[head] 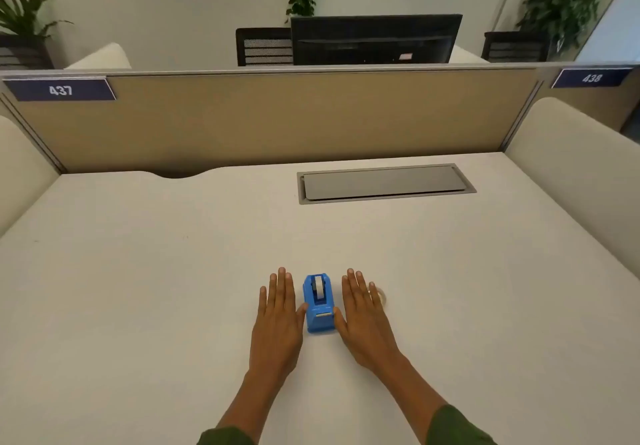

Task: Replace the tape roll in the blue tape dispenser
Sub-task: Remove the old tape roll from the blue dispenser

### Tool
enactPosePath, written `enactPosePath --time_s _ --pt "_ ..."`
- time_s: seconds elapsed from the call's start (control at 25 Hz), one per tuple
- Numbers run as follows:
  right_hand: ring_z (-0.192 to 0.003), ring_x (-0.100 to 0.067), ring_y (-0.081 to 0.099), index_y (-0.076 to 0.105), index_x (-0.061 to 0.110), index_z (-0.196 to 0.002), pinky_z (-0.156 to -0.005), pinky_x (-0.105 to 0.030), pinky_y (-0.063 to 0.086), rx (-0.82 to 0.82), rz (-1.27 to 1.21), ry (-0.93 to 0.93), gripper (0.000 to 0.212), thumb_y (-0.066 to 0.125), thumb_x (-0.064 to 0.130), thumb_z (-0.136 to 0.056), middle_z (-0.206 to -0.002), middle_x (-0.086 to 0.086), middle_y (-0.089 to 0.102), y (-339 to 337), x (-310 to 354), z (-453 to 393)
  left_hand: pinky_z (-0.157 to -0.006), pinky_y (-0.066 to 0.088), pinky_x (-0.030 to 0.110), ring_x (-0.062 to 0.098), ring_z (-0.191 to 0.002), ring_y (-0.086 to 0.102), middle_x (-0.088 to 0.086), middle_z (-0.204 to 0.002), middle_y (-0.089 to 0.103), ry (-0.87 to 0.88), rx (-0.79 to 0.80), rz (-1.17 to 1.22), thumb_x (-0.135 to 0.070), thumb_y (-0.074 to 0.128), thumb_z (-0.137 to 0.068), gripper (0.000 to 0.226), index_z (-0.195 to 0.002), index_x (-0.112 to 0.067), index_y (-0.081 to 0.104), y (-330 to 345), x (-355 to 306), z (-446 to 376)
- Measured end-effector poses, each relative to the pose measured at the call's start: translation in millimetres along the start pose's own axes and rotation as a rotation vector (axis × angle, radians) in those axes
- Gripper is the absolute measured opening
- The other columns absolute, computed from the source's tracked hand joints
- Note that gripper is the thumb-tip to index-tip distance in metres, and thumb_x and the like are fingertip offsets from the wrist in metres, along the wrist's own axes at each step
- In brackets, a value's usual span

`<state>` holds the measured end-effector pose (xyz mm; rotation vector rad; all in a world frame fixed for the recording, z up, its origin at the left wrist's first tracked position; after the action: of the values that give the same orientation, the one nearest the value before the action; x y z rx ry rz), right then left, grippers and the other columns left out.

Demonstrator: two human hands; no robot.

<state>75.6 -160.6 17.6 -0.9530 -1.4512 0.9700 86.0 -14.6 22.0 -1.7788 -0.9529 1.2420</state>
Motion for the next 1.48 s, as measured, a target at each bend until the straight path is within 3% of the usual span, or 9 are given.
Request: enactPosePath --time_s 0.32,0.48,0.6,0.76,0.88,0.96,1.08,1.2,1.48 --pt "-0.138 -0.021 -0.018 -0.015 0.014 -0.137 -0.104 -0.023 -0.026 0.057 -0.025 0.002 0.09 -0.03 0.069 -0.067 -0.15 -0.002 -0.015 17.6 -12.9 11.6 -0.099 -0.031 0.011 0.012 -0.14 -0.022 -0.002 -0.15 -0.019 -0.049 0.234 0.044 -0.067 -0.029 -0.068 0.083 -0.136 -0.019 -0.021 29.8 10.7 23.5" --pt "-0.138 -0.029 0.025 0.021 0.005 -0.141 -0.109 -0.03 -0.01 0.113 0.053 0.071 0.072 -0.005 0.051 -0.093 -0.149 -0.013 0.031 19.6 -15.7 13.7 -0.11 -0.015 0.024 0.008 -0.138 -0.019 0.004 -0.154 0.006 -0.005 0.175 -0.039 -0.054 -0.005 -0.091 0.054 -0.141 -0.036 -0.012 31.7 10.7 29.5" --pt "-0.132 -0.028 0.038 0.028 0.009 -0.139 -0.11 -0.032 -0.003 0.109 0.074 0.085 0.06 0.001 0.043 -0.097 -0.143 -0.012 0.044 21.0 -17.2 14.8 -0.11 -0.014 0.026 0.008 -0.139 -0.017 0.004 -0.154 0.009 -0.019 0.157 -0.051 -0.054 -0.003 -0.091 0.053 -0.14 -0.037 -0.013 30.6 12.3 29.1" --pt "-0.133 -0.029 0.037 0.027 0.013 -0.14 -0.113 -0.035 0.003 0.11 0.094 0.04 0.059 -0.001 0.043 -0.097 -0.144 -0.012 0.043 21.3 -14.5 13.5 -0.11 -0.016 0.026 0.014 -0.142 -0.011 0.002 -0.155 0.003 -0.027 0.189 -0.035 -0.058 -0.009 -0.087 0.053 -0.137 -0.041 -0.019 32.1 11.0 29.9" --pt "-0.142 -0.018 0.011 0.015 0.017 -0.144 -0.117 -0.034 0.003 0.046 -0.087 -0.03 0.075 -0.008 0.06 -0.087 -0.153 -0.002 0.016 8.6 -4.5 7.3 -0.111 -0.014 0.027 0.004 -0.137 -0.024 0.004 -0.155 0.007 -0.018 0.15 -0.065 -0.055 -0.004 -0.091 0.053 -0.14 -0.037 -0.014 31.5 13.6 28.8" --pt "-0.143 -0.011 0.003 0.016 0.025 -0.144 -0.115 -0.029 0.002 0.064 -0.322 -0.008 0.069 0.007 0.064 -0.088 -0.154 0.005 0.01 1.5 -2.9 -3.8 -0.111 -0.012 0.027 0.004 -0.138 -0.024 0.005 -0.154 0.011 -0.012 0.148 -0.081 -0.054 0.0 -0.092 0.054 -0.141 -0.035 -0.01 31.9 13.9 28.4" --pt "-0.136 -0.011 0.028 0.029 0.028 -0.14 -0.108 -0.023 0.021 0.071 -0.523 0.001 0.052 0.049 0.035 -0.093 -0.149 0.005 0.033 -13.8 6.2 -22.1 -0.111 -0.014 0.026 0.018 -0.144 -0.003 0.004 -0.154 0.009 0.004 0.181 -0.06 -0.059 -0.003 -0.089 0.059 -0.142 -0.033 -0.005 29.8 10.1 27.2" --pt "-0.124 -0.013 0.046 0.041 0.026 -0.134 -0.105 -0.027 0.036 0.101 -0.542 -0.017 0.054 0.063 0.023 -0.085 -0.139 0.003 0.048 -15.4 10.1 -34.0 -0.114 -0.015 0.027 0.011 -0.142 -0.01 -0.005 -0.153 -0.008 -0.055 0.254 0.075 -0.072 -0.018 -0.072 0.081 -0.142 -0.033 -0.005 24.6 7.4 24.1" --pt "-0.106 -0.015 0.057 0.056 0.024 -0.118 -0.095 -0.039 0.05 0.105 -0.592 0.014 0.045 0.073 0.015 -0.077 -0.124 -0.001 0.06 -18.8 5.3 -46.4 -0.115 0.022 0.035 0.016 -0.138 0.029 0.001 -0.151 0.03 -0.218 0.186 0.553 -0.029 0.038 -0.095 0.049 -0.141 -0.021 0.025 -3.1 -1.7 -9.2"
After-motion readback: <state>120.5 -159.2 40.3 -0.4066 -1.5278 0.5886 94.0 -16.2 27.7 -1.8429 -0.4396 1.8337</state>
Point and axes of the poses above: each hand's wrist, its own z-axis away from the middle knuckle, its own y-axis out of the palm, x = y × z, the point moved 9 cm from there along -z, towards the middle knuckle
